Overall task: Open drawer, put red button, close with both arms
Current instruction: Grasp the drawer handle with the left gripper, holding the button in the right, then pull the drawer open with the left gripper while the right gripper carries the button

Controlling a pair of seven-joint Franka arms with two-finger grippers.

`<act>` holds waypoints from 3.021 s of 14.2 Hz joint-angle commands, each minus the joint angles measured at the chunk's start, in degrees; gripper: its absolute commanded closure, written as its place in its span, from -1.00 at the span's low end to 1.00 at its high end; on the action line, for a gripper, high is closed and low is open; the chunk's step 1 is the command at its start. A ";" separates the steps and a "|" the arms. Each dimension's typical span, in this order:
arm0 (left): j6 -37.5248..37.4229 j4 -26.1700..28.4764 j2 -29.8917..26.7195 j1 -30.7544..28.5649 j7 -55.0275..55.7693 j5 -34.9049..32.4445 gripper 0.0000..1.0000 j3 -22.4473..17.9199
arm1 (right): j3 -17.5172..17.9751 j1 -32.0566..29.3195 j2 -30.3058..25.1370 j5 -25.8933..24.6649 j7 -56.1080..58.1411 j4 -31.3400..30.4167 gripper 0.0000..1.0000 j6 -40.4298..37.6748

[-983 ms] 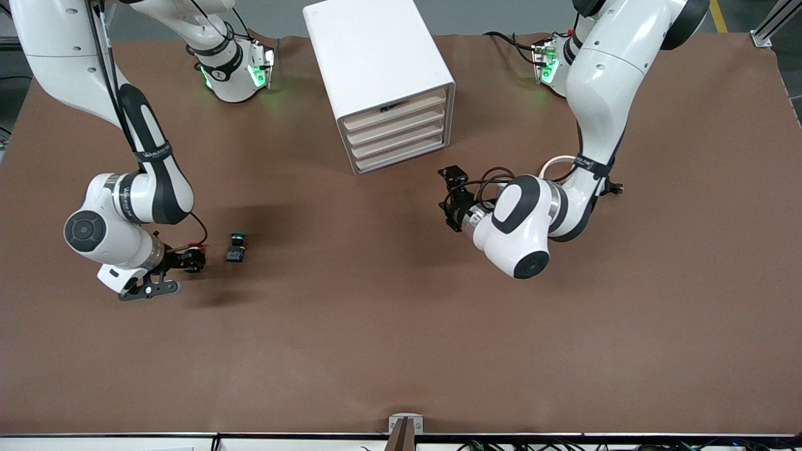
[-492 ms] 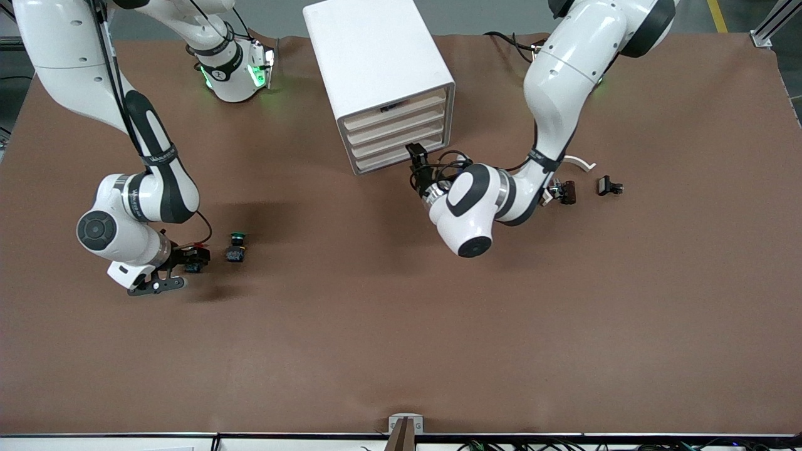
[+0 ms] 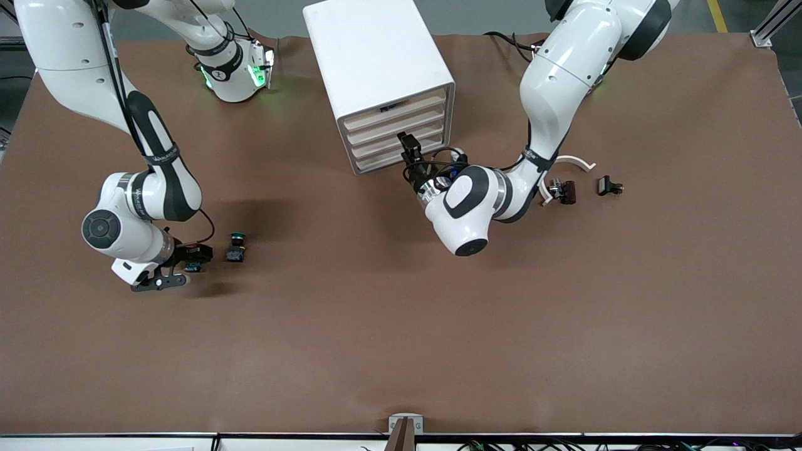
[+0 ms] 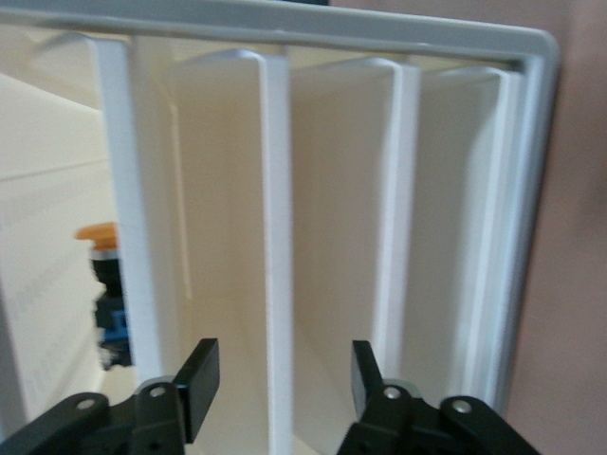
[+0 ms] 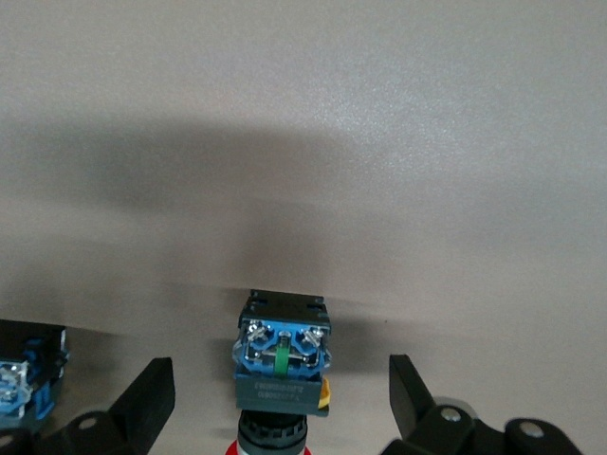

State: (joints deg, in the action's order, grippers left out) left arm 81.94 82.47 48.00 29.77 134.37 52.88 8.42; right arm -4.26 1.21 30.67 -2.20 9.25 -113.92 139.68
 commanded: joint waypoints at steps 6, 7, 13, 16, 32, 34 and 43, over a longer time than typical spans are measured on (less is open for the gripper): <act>-3.01 -0.21 0.52 2.49 0.80 1.09 -0.24 0.02 | 0.83 -0.94 0.10 0.88 -2.48 -0.34 0.36 2.36; -3.01 -0.03 0.60 2.57 0.72 0.91 -0.21 0.02 | 0.83 -0.86 0.10 0.88 -2.57 -0.25 0.46 2.36; -2.58 -0.21 1.92 3.89 -0.16 0.82 0.05 0.02 | 0.74 -0.33 -1.13 0.79 -2.75 1.15 0.61 -0.27; -2.23 -0.29 2.27 4.50 -0.51 0.12 0.41 -0.16 | 0.83 0.28 -4.46 0.79 -2.66 3.08 0.61 -6.94; 2.70 -4.86 2.62 -0.23 -12.10 -0.94 1.00 -8.77 | 0.92 18.28 -20.47 0.79 -39.09 8.08 0.61 -34.09; 3.75 -4.95 2.63 -0.76 -14.74 -0.93 1.00 -8.86 | 0.83 23.90 -19.95 0.70 -49.70 12.47 0.63 -39.19; 3.75 -10.64 0.61 -3.84 -17.65 -1.55 -1.00 -12.01 | 0.75 42.80 -13.10 11.34 -95.51 23.56 0.67 -37.56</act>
State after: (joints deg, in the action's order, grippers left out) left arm 85.89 75.42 49.70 27.13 117.25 52.94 -1.59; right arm -2.66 39.99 13.55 7.86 -78.04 -94.38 101.05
